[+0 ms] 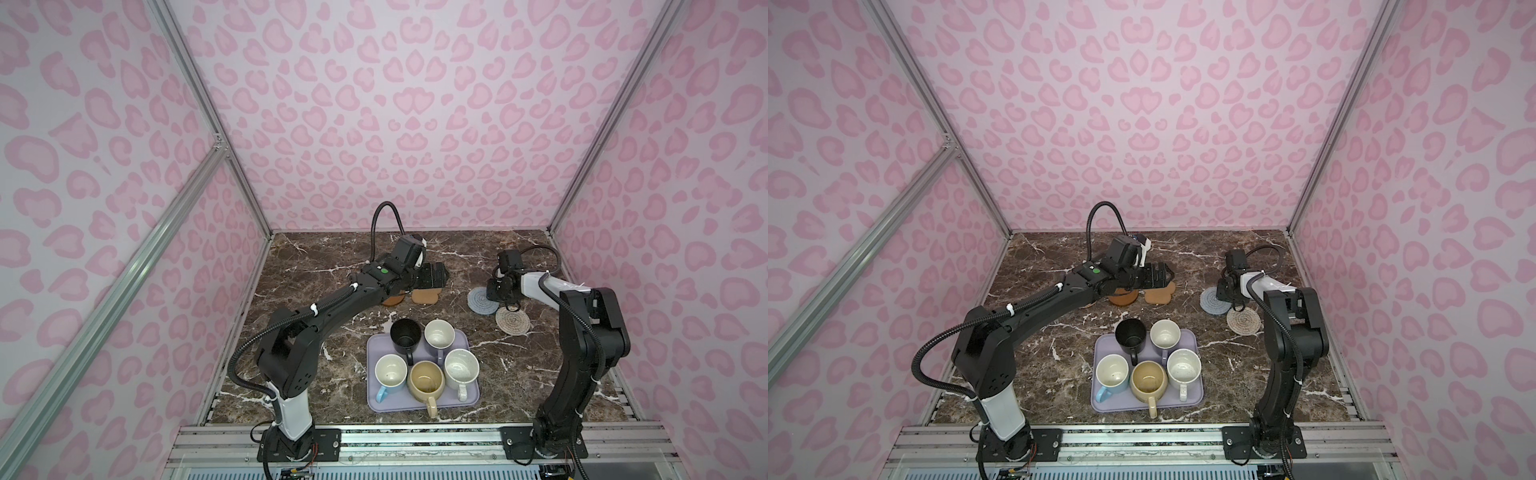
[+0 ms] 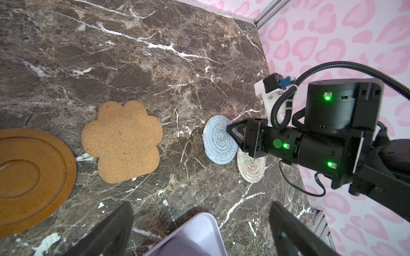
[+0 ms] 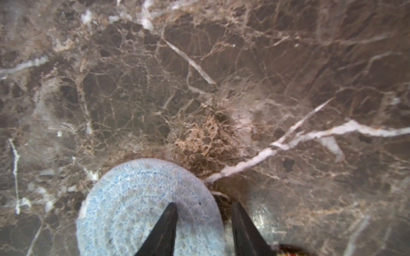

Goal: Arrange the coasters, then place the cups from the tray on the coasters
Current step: 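Press the right gripper on the light-blue coaster and slide it toward the paw coaster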

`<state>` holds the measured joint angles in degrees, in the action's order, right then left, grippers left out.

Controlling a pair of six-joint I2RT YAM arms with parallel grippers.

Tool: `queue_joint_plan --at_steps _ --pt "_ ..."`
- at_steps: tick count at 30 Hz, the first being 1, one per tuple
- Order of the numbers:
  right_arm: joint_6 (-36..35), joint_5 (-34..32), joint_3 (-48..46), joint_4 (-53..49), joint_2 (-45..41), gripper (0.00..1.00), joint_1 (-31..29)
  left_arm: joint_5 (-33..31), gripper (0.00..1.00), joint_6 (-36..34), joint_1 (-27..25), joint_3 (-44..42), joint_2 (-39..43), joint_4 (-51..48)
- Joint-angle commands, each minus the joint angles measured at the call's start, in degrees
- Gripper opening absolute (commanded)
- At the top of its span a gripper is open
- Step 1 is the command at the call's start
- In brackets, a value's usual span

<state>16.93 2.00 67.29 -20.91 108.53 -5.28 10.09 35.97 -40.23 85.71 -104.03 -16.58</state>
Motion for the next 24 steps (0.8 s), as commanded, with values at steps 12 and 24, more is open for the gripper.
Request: queue_joint_plan --at_steps 12,24 --pt "2.5 5.7 -0.6 -0.5 2.6 0.38 -0.3 -0.9 0.97 0.0 0.1 1.0 -0.7 0.4" --pt "4.5 3.2 5.5 -2.0 6.4 0.35 -3.5 -2.3 0.97 -0.4 0.1 2.1 -1.3 -0.4"
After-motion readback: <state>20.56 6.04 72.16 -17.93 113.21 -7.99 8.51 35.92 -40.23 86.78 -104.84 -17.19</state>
